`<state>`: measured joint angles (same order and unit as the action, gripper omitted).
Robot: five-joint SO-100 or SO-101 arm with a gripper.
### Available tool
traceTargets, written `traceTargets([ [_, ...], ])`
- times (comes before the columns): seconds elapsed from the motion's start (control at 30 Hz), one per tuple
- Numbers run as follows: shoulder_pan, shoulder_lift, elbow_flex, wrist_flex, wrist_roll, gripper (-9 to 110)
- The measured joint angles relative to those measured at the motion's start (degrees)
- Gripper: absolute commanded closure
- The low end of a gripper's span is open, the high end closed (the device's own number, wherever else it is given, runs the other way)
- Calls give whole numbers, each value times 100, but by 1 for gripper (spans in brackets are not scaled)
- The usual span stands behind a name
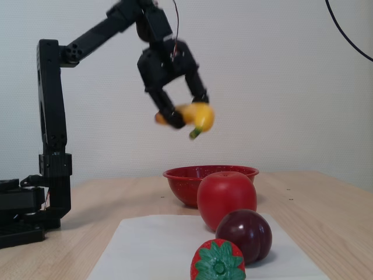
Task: Grasp the banana and put it in the red bowl.
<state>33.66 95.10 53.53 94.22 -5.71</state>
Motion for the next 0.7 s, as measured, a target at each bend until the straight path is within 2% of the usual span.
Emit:
traceTargets([
  [0.3, 211, 0, 1617, -1512, -53, 101],
  [0.57, 246, -114, 1907, -2672, -26, 101],
  [0.7, 167, -422, 2004, -3015, 123, 91],
])
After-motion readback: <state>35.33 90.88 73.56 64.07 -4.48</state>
